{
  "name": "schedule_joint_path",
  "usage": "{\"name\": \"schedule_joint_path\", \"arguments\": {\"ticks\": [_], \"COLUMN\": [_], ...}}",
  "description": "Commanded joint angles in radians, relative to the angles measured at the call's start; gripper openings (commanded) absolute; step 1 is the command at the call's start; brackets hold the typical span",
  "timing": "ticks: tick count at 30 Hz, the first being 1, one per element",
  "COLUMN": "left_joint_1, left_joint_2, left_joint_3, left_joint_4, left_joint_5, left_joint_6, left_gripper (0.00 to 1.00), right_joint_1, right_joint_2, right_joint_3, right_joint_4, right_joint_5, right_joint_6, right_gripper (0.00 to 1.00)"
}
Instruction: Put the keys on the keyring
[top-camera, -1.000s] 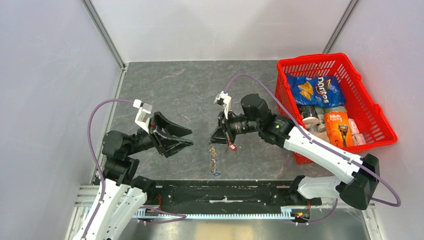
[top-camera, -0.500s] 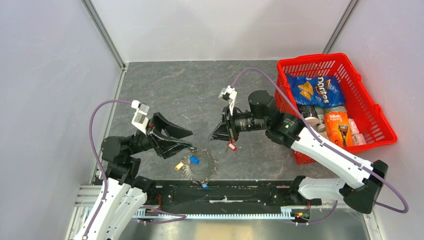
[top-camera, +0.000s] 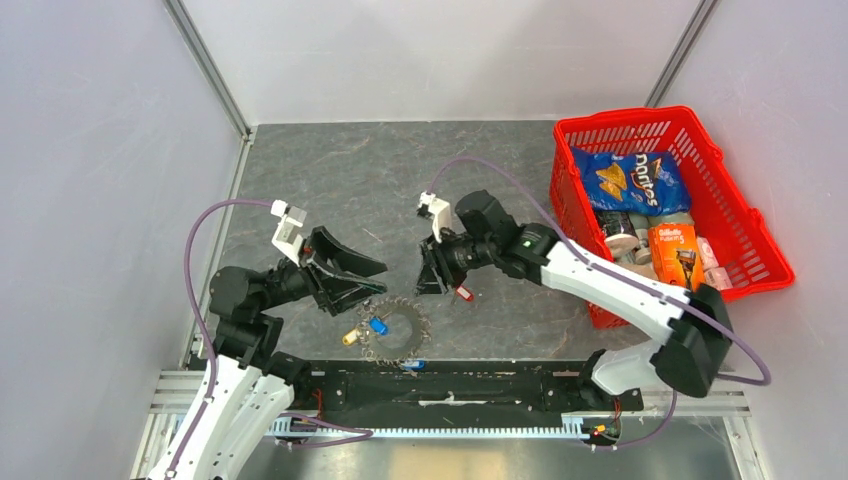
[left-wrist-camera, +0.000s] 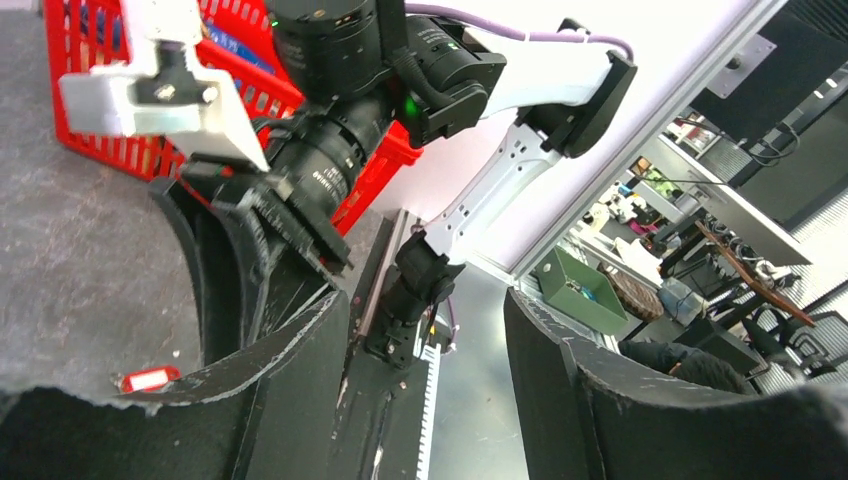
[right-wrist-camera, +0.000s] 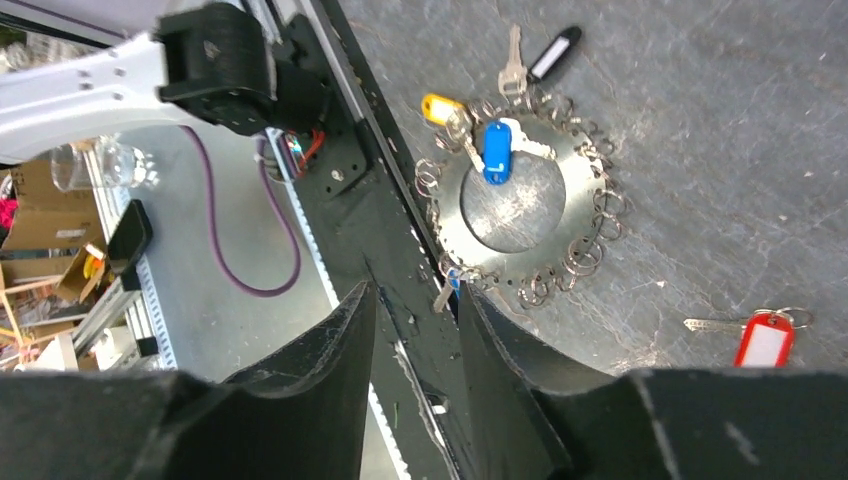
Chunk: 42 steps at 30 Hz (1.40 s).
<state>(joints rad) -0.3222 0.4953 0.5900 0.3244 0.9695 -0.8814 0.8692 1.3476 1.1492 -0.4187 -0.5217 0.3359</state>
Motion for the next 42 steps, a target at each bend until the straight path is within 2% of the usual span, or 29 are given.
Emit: {"name": "schedule_joint_path", "arguments": {"ticks": [1,5,10,13,17,23,28,34,42], "left_joint_1": [0.000,-0.001,-0.002,-0.002,-0.001,-0.001,-0.002,-0.001,-0.019], "left_joint_2": [0.006,0.025,0.032,0.032,0.026,0.042,0.040,0.021,0.003], "left_joint_3": [0.047,0.072,0.096,0.117,0.134,0.154,0.151,0.155,0.157], "left_joint_4": [-0.154,-0.224,-0.311,-0.393,-0.503,-0.627,-0.682,-0.749,-0.779], "left_joint_5": [-0.036,-0.041,-0.055,-0.080,-0.160,-0.320,-0.424,-0.583,-0.640], "left_joint_6": [0.115,0.168,0.242,0.287,0.365,0.412,0.444,0.466,0.467], "left_gripper": [0.65,0.66,0.66,0.67,0.67,0.67,0.67,0.67,0.67], "right_joint_1": [0.033,0.081,0.095,0.122,0.177,0.238,0.303,0.375,0.411], "right_joint_2": [0.100,0.207,0.274,0.327,0.365,0.371,0.417,0.497,0.528], "right_joint_3": [-0.015,0.001,-0.024,-0.008,0.019,-0.010,-0.018,0.037,0.022], "right_joint_4": [0.029,0.030,0.100,0.112,0.098,0.148,0.194,0.161,0.197], "right_joint_5": [-0.010,-0.024,-0.003,-0.054,-0.068,-0.090,0.003,0.184,0.283], "right_joint_6": [-0.048,-0.071,-0.060,-0.048,-0.041,0.058,0.170,0.261,0.411], "right_gripper": [0.46,0.54,0.55,0.55,0.55,0.55,0.54,0.54,0.55]}}
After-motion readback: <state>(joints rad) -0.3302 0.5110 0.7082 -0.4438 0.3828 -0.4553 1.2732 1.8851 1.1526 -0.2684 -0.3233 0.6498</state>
